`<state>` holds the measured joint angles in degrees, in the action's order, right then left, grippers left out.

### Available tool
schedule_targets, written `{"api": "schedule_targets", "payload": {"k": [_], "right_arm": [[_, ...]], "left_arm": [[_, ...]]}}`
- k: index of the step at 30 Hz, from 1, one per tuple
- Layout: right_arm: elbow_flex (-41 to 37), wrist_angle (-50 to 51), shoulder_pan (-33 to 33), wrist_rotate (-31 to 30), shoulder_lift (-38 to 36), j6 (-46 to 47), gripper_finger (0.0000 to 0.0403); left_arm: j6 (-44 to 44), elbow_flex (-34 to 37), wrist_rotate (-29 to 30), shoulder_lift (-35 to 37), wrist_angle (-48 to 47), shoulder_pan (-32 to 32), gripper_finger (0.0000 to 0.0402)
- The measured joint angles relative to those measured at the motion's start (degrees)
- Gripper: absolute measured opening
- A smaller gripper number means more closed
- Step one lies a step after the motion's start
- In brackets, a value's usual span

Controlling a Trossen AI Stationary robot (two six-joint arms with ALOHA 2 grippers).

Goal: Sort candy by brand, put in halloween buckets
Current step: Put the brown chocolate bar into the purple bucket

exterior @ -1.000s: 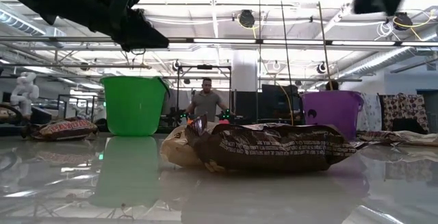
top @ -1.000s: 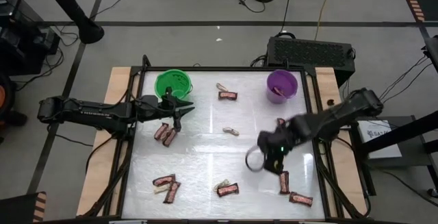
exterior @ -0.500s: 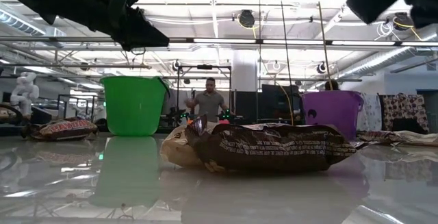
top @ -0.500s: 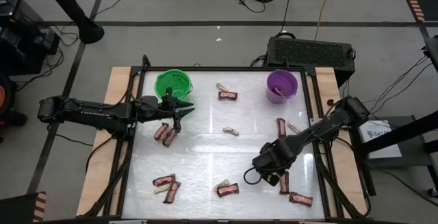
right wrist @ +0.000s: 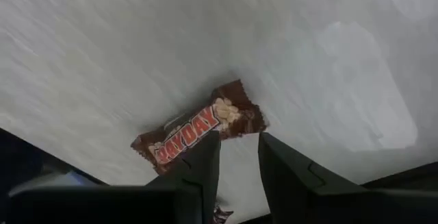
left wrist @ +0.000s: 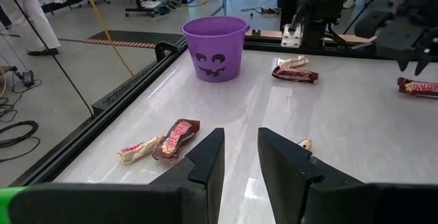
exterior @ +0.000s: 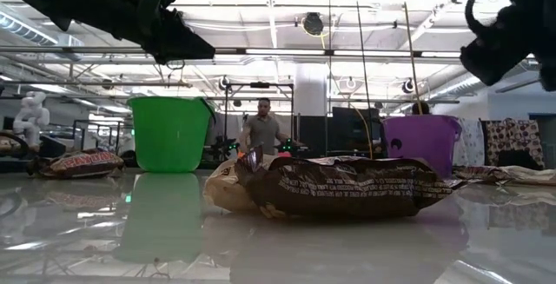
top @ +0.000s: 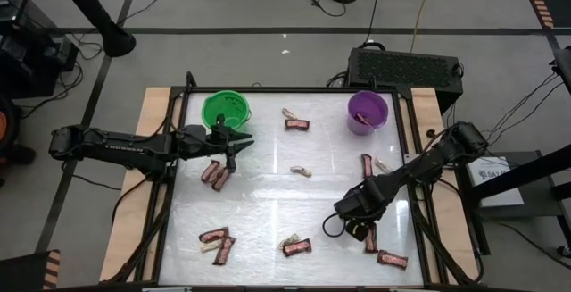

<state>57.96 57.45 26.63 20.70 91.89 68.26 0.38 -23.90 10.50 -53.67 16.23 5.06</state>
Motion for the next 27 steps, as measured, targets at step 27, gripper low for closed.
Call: {"api": "schedule_targets", "payload": {"k": [27], "right_arm": [[-4.3,-10.6,2.0,4.3,0.0,18.9,0.0258]], "left_arm": [[0.1,0.0,0.0,0.0,-0.9,0.0,0.0098]]}}
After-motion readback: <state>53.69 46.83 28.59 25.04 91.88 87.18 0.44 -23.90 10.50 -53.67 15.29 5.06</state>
